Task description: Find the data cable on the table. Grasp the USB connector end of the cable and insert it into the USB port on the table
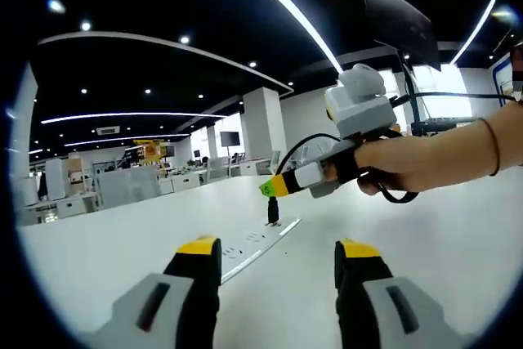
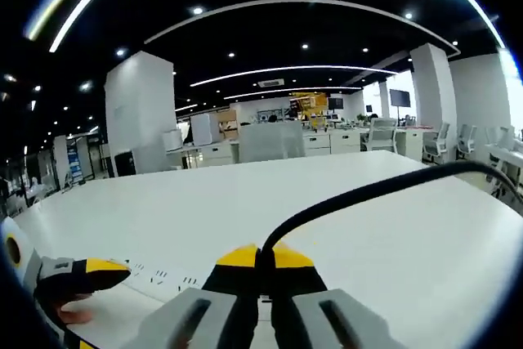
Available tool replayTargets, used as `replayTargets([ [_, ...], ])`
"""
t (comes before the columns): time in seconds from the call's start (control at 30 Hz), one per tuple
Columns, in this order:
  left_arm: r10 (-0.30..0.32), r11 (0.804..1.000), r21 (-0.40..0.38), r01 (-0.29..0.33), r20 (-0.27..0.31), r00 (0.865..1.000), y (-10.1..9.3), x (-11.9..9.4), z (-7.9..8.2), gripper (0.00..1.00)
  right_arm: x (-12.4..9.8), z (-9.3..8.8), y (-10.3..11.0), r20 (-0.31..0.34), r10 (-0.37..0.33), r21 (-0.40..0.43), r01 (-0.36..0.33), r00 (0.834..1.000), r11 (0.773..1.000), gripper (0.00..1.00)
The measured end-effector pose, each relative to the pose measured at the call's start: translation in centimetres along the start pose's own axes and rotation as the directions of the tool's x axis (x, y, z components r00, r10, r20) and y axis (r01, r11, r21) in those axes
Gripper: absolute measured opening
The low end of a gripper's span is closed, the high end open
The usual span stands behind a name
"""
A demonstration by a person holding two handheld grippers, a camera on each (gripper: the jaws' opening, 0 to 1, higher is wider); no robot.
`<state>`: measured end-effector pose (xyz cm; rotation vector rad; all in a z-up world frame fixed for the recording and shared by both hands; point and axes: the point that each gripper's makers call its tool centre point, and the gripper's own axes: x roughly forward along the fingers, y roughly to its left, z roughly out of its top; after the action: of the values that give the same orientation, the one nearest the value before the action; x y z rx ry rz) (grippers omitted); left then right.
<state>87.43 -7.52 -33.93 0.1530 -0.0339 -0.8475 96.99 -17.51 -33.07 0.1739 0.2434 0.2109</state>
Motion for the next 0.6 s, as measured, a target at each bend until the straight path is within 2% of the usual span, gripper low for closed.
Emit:
replayTargets([
  [0.07, 0.000, 1.000, 0.001, 0.000, 0.000, 1.000, 0.0, 0.0, 0.0, 0.56, 0.0, 0.0, -0.1, 0.002, 0.004, -0.004, -0.004, 1.000, 1.000, 0.05],
  [0.13, -0.001, 1.000, 0.002, 0.001, 0.000, 1.000, -0.1, 0.0, 0.0, 0.56, 0.0, 0.0, 0.1, -0.007, -0.006, -0.059, 0.006, 1.000, 0.998, 0.05],
  [0.3, 0.000, 1.000, 0.002, 0.000, -0.001, 1.000, 0.0, 0.0, 0.0, 0.56, 0.0, -0.1, 0.8, -0.007, -0.007, -0.116, 0.006, 1.000, 0.993, 0.05],
  [0.43, 0.001, 1.000, 0.001, -0.001, -0.002, 1.000, 0.0, 0.0, 0.0, 0.56, 0.2, -0.2, 1.5, -0.003, -0.017, -0.210, 0.016, 1.000, 0.978, 0.05],
  [0.6, 0.002, 1.000, 0.001, -0.002, -0.004, 1.000, 0.0, -0.1, -0.1, 0.56, 0.0, -0.2, 1.2, 0.012, 0.000, -0.176, 0.002, 1.000, 0.984, 0.05],
])
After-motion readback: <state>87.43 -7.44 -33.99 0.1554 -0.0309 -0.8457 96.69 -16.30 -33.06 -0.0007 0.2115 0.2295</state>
